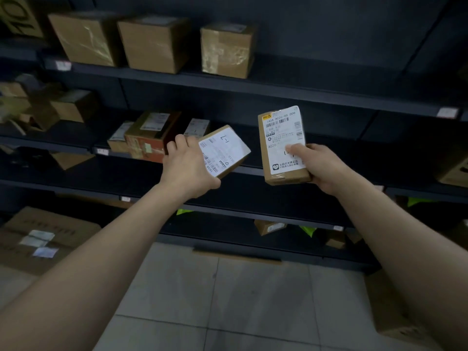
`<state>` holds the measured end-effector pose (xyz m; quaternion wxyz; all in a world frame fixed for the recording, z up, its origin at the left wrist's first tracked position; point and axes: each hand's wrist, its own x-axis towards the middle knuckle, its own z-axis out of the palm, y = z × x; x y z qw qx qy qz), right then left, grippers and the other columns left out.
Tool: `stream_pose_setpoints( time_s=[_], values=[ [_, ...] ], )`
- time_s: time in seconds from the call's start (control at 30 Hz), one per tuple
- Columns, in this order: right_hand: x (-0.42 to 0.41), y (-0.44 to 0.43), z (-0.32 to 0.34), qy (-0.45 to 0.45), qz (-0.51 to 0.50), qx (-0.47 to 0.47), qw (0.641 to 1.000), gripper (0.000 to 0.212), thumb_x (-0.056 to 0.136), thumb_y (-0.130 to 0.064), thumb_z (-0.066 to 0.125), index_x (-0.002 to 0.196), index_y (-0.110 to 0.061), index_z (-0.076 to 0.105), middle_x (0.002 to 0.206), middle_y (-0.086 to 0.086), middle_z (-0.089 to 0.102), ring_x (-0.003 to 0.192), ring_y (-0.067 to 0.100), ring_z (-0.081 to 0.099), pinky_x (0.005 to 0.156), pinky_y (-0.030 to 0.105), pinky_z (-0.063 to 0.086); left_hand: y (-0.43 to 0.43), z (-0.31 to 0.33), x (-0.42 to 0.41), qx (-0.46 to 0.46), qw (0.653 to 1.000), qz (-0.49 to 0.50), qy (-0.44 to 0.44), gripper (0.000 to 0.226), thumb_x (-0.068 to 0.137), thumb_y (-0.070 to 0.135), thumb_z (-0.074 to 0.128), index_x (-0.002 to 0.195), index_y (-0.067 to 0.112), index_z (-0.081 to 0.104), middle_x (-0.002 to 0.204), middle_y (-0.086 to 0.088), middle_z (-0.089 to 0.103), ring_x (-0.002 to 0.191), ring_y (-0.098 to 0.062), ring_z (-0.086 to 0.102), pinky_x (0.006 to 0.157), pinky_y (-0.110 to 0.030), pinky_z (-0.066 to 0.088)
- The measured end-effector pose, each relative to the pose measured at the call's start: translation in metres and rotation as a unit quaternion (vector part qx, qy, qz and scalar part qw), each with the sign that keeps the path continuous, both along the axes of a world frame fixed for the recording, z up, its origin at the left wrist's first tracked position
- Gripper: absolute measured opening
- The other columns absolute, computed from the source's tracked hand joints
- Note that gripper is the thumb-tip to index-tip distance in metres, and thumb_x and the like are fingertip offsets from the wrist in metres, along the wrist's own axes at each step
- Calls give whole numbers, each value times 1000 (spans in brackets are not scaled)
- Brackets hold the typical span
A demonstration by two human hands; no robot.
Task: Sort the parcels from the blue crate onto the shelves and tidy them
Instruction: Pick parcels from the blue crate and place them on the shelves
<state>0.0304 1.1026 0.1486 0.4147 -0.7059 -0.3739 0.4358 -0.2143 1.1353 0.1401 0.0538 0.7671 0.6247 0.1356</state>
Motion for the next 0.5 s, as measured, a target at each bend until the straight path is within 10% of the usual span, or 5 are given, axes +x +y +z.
stream_pose_setpoints(
  time_s=[0.5],
  values=[
    [-54, 120, -43, -12, 27, -62, 998, 29, 88, -32, 67, 112, -16, 61, 94, 3, 75, 85, 19, 73, 83, 40, 58, 106, -34, -57, -127, 986, -79, 67, 81, 64, 30, 76, 128, 8, 32, 125, -7, 33, 117, -25, 32, 93, -33, 37]
  ],
)
